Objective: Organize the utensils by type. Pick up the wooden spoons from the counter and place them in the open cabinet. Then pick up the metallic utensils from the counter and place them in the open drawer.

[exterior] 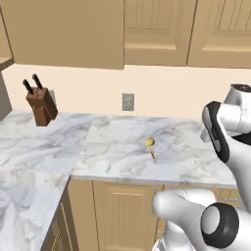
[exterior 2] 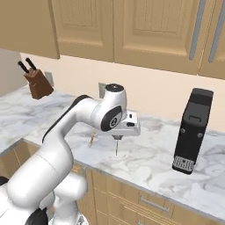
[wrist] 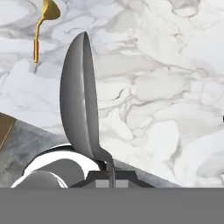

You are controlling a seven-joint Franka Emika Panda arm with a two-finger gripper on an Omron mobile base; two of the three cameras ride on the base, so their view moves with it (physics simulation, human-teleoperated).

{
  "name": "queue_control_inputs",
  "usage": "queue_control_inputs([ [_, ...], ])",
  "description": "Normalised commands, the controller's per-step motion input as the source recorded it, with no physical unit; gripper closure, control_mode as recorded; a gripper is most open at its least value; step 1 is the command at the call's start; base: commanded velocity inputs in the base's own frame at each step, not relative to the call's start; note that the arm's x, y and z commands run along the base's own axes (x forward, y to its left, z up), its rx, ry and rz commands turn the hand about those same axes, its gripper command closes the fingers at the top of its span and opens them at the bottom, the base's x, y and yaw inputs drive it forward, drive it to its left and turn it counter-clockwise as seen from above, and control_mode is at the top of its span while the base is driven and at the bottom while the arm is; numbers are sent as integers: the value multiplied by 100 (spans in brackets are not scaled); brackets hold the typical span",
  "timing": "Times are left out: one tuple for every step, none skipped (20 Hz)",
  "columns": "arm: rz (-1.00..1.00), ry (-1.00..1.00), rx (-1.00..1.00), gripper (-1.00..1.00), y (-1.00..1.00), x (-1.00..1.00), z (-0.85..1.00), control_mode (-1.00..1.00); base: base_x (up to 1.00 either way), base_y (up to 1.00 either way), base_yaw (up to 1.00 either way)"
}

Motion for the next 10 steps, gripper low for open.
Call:
queue_control_inputs([
  [0,0,0,100,0,0,0,100,-54,-7,-36],
  [0,0,0,100,0,0,0,100,-34,0,-61],
  [0,0,0,100,0,0,0,100,-16,0,-80],
  [0,0,0,100,0,0,0,100,0,11,-100],
  [0,0,0,100,0,0,0,100,0,12,-100],
  [0,0,0,100,0,0,0,100,0,13,-100],
  [0,0,0,100,0,0,0,100,0,13,-100],
  [0,0,0,100,0,0,0,100,0,13,-100],
  [0,0,0,100,0,0,0,100,0,11,-100],
  [0,0,0,100,0,0,0,100,0,10,-100],
])
